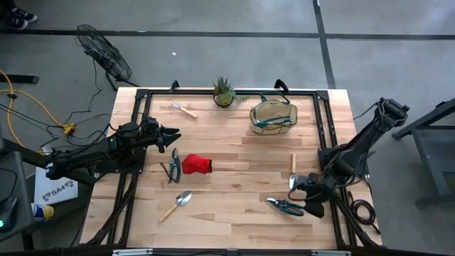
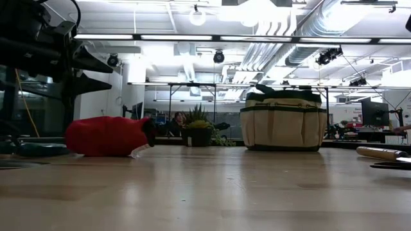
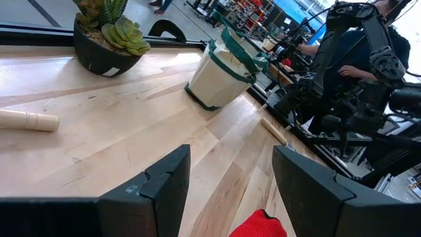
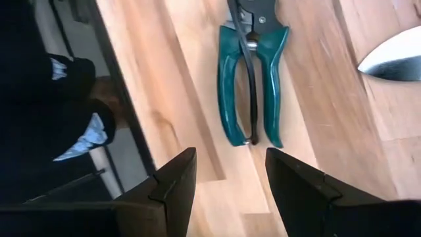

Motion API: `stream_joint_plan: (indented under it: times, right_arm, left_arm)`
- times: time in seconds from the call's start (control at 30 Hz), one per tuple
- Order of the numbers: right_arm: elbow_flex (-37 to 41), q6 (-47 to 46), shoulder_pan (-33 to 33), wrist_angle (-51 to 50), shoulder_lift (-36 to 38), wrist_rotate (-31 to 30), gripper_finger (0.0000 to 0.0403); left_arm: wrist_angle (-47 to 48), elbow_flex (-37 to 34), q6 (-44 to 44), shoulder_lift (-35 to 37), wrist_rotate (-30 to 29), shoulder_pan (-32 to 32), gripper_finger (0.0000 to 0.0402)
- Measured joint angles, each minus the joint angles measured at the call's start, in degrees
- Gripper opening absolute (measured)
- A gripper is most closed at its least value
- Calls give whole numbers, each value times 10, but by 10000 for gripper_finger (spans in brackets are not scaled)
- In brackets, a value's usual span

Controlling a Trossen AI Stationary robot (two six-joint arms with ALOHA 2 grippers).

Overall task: Pick & Place Garden tools in Gardening bag
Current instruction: Put the right green shear scissors into the light brown gardening bag

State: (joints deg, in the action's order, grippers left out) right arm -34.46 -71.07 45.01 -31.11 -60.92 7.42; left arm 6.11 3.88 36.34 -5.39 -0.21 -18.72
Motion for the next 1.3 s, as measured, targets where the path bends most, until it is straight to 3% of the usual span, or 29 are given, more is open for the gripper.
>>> stream_joint_plan:
  times: [0.23,0.5,0.7,1.3]
  right_arm:
    - [0,8,2,24,-55,1,175]
    - [0,36,50,94,-117,-1,175]
    - [0,34,72,105,-160,-36,175]
    - [0,30,73,157,-214,-65,145]
  left_arm:
    - [0,0,0,0,0,0,212]
    - [0,0,0,0,0,0,212]
    - [0,0,0,0,0,0,212]
    - [0,0,0,0,0,0,212]
